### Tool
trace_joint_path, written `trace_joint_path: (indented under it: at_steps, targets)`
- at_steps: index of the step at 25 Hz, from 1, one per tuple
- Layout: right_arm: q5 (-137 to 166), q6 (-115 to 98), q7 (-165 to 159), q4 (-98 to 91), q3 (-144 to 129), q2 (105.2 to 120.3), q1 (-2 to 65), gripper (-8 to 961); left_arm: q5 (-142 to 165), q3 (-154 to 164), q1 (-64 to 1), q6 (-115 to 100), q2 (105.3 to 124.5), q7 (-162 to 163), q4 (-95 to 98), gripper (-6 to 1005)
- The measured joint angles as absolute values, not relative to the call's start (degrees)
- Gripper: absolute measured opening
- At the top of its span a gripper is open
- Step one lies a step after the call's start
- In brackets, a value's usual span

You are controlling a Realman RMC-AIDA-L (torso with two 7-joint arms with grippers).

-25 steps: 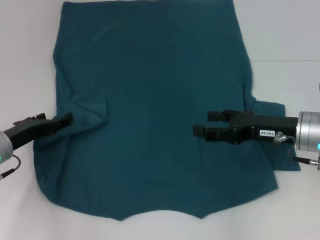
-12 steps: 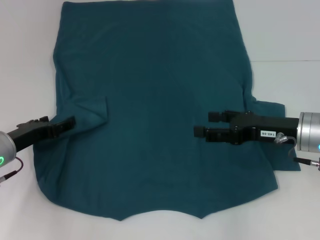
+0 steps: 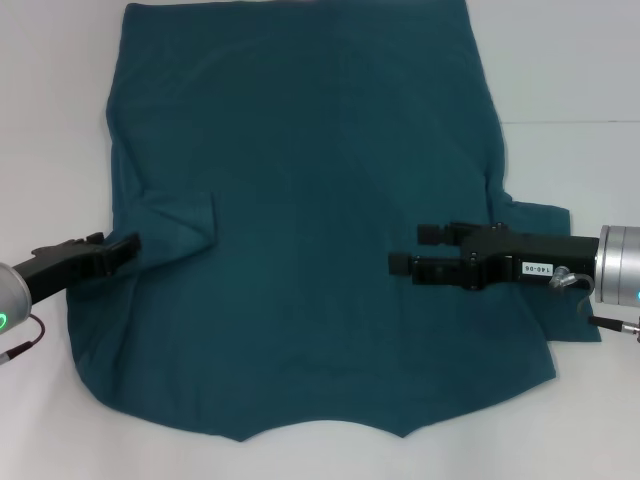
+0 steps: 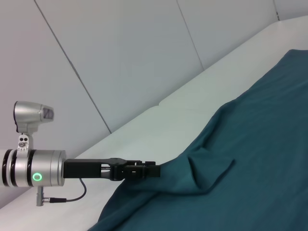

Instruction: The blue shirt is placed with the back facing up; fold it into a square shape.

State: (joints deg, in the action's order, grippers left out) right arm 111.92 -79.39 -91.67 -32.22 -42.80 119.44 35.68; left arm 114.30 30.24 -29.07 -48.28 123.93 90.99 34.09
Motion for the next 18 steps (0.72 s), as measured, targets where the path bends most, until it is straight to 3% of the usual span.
trace_joint_path:
  at_steps: [8, 14, 18]
  targets:
    - [111.8, -79.46, -91.67, -32.32, -42.8, 119.44, 35.61, 900, 114.38, 30.23, -29.09, -48.08, 123.93, 91.05, 34.27, 473]
    - [111.72, -79.44, -91.67, -32.34, -42.8, 119.44, 35.59, 899, 114.22, 29.83, -29.09, -47.94, 123.93, 91.13, 34.28, 257]
    - [111.73, -79.46, -91.67, -32.35, -42.8, 119.44, 35.59, 899, 114.19, 29.79, -29.09, -47.91, 123.93, 91.21, 34.28, 55]
